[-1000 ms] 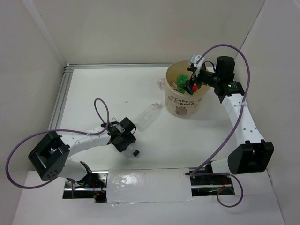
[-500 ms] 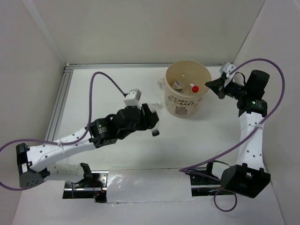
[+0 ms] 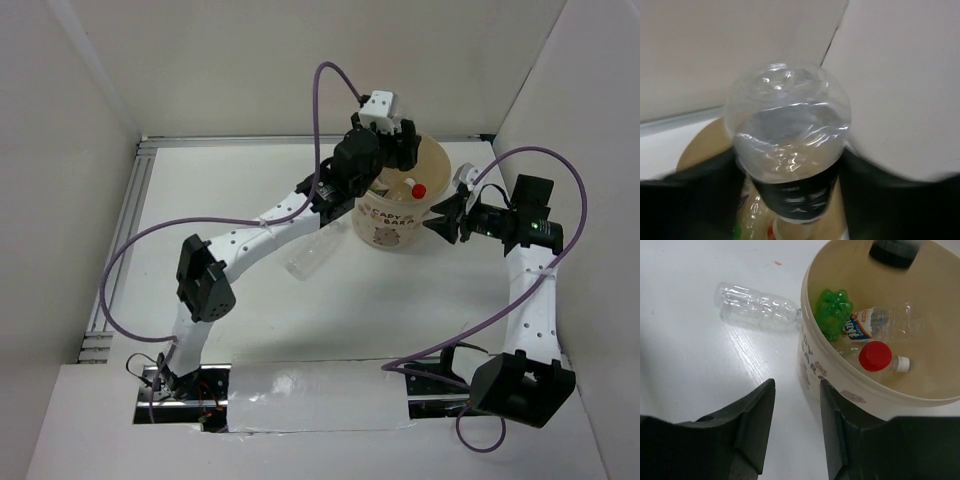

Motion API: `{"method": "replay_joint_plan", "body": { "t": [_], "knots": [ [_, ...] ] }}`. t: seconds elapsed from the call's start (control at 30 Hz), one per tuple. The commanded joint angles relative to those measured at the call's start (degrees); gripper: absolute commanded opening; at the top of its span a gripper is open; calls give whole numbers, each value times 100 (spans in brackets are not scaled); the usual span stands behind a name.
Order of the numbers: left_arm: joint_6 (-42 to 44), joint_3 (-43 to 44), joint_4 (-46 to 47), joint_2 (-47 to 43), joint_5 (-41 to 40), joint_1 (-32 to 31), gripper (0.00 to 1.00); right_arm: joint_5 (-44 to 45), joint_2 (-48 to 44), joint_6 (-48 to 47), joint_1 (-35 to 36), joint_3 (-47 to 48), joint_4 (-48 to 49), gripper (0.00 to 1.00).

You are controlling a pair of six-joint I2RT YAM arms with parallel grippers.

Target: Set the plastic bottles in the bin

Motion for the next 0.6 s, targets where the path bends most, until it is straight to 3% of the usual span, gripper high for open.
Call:
{"method": "replay_joint_plan", "body": {
  "t": [0.0, 0.03, 0.17, 0.37, 0.5, 0.57],
  "knots": [
    [469, 248, 210, 348, 80, 197, 91, -27, -179, -203, -28, -59, -377, 51],
    [469, 194, 211, 348, 220, 276, 100, 34, -231, -203, -28, -111, -377, 71],
    [469, 281, 79, 401, 494, 399, 100, 86, -231, -203, -28, -234, -377, 88],
    [321, -569, 1124, -336, 573, 987, 100, 192, -179, -54, -81, -296, -202, 90],
    [-435, -2088, 1757, -786, 1309, 2067, 100, 254, -56, -54, -134, -349, -202, 90],
    [-725, -2084, 1523, -576, 1862, 2604, 100, 254, 49, 59, -187, -349, -202, 91]
  ]
}}
